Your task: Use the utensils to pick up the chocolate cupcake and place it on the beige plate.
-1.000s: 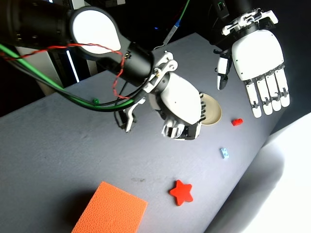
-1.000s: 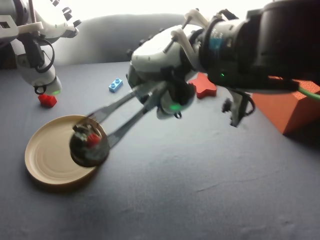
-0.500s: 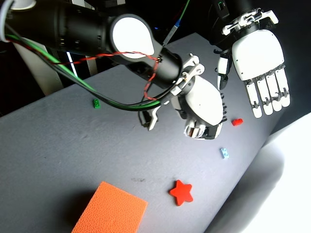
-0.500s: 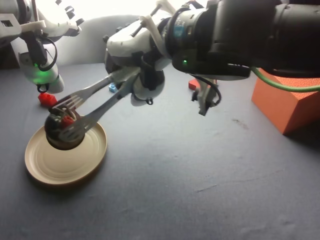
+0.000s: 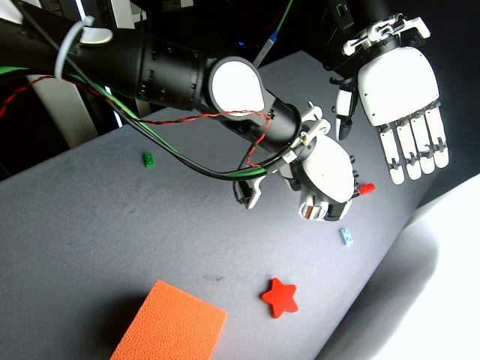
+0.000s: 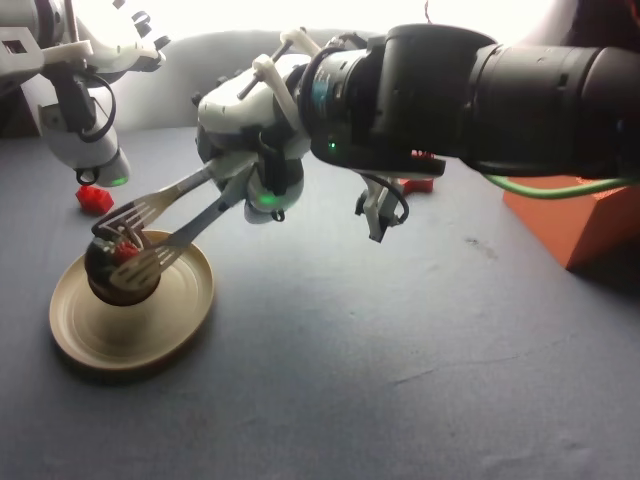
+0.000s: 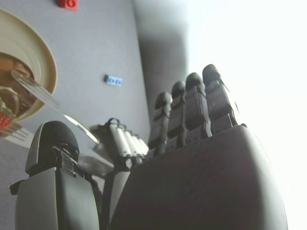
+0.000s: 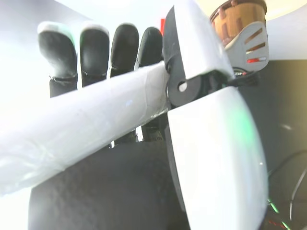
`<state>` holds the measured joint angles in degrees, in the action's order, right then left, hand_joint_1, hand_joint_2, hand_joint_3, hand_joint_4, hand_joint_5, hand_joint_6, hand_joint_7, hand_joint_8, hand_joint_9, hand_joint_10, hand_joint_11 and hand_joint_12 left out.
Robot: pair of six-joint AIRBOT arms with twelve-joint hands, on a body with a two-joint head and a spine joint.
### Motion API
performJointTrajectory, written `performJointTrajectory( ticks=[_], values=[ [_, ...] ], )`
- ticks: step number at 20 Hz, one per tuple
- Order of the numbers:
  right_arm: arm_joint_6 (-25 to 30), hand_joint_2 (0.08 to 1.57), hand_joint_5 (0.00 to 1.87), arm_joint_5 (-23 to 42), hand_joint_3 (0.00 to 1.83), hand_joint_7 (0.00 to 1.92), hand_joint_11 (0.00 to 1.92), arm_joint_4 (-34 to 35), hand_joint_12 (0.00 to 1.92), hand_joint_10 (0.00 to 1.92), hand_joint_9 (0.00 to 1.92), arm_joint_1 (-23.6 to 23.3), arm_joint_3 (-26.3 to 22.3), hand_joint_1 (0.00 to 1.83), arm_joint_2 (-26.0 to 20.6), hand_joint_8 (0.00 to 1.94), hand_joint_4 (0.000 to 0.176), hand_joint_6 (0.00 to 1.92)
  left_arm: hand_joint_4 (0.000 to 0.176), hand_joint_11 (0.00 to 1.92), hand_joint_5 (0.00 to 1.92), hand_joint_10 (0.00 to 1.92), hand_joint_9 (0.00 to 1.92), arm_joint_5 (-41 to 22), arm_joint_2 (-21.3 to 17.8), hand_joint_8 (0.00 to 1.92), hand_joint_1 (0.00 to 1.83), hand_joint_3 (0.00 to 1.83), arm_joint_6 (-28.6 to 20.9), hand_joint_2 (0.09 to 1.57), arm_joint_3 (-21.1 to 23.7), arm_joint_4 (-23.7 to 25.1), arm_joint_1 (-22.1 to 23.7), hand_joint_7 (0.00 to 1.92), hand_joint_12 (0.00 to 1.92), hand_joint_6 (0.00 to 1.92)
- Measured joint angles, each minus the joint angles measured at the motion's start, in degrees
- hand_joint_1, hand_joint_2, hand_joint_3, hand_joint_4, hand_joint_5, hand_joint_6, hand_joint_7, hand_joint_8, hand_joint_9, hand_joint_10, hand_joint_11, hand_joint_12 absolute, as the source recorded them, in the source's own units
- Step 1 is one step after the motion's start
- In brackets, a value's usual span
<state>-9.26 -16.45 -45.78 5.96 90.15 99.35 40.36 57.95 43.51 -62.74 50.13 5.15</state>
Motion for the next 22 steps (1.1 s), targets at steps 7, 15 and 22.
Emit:
performJointTrajectory(
  ticks=[7,15,22],
  values=[
    [0.1,1.18,0.81,0.4,0.00,0.85,0.72,0.1,1.67,1.51,0.80,1.1,0.0,1.34,0.9,1.21,0.000,1.10,0.000,0.00,0.11,0.00,0.09,0.0,0.0,0.00,0.51,0.00,0.0,1.03,0.0,0.0,0.0,0.10,0.20,0.00],
    [0.6,1.18,0.83,1.6,0.00,0.85,0.69,-0.1,1.72,1.54,0.79,1.5,0.1,1.35,0.9,1.20,0.000,1.08,0.000,0.00,0.11,0.00,0.10,-0.1,0.0,0.00,0.50,0.00,0.0,1.04,0.0,0.0,0.0,0.11,0.24,0.00],
    [0.6,1.18,0.85,1.7,0.00,0.85,0.72,-0.1,1.71,1.52,0.81,2.1,1.3,1.35,1.4,1.18,0.000,1.07,0.000,0.00,0.13,0.00,0.11,-0.1,0.0,0.00,0.51,0.00,0.0,1.04,0.0,0.0,0.0,0.12,0.23,0.01]
  ],
)
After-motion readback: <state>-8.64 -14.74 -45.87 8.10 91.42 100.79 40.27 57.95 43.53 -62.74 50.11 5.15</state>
